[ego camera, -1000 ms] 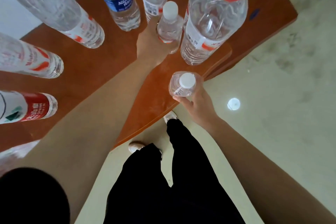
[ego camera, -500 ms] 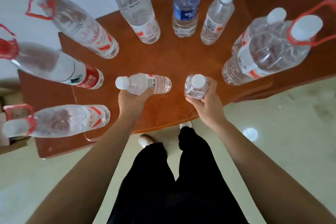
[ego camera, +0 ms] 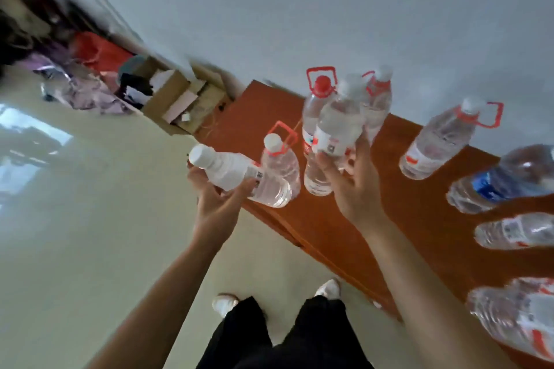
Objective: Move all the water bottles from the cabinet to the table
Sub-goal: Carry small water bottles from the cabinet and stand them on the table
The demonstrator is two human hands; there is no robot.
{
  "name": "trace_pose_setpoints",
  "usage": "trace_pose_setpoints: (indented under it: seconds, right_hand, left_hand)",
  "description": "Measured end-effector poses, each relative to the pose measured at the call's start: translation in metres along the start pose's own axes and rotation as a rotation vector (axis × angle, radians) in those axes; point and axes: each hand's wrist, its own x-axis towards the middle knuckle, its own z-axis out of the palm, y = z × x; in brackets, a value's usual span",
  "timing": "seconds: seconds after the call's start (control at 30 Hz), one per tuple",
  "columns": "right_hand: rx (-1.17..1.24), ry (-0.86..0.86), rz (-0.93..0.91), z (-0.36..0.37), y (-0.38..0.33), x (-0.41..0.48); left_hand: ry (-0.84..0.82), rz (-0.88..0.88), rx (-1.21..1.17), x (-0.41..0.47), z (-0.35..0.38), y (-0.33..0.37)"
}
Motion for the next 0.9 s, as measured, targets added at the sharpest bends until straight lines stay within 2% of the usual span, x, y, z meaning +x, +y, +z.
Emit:
trace_pose_setpoints:
  seconds: [0.17,0.2,0.27,0.4,0.5,0.7,0.9]
  right_hand:
    - [0.019,-0.121,-0.229,0.091,-0.082,0.005]
    - [0.004,-0.176,-0.302,0.136,-0.103,-0.003]
    - [-0.039,-0.201,-0.323,0.147,-0.112,-0.001]
    - [0.007,-0.389,-0.435,0.272,-0.154,-0.037]
    - [0.09,-0.503,-0.452,0.385,-0.188,-0.084]
    - [0.128,-0.677,-0.505,0.587,-0.238,-0.197]
    - [0.067,-0.877,-0.615,0.734,-0.257,-0.284]
  left_hand:
    - [0.285,0.053,-0.144,-0.025,-0.114,0.01]
    - [0.374,0.086,-0.163,-0.038,-0.167,0.009]
    - [0.394,0.08,-0.147,-0.039,-0.185,0.007]
    - [0.625,0.158,-0.155,-0.081,-0.314,-0.001]
    - [0.783,0.196,-0.156,-0.121,-0.424,-0.014]
    - [1.16,0.212,0.0,-0.206,-0.609,-0.023]
    - [1.461,0.072,0.344,-0.261,-0.739,-0.056]
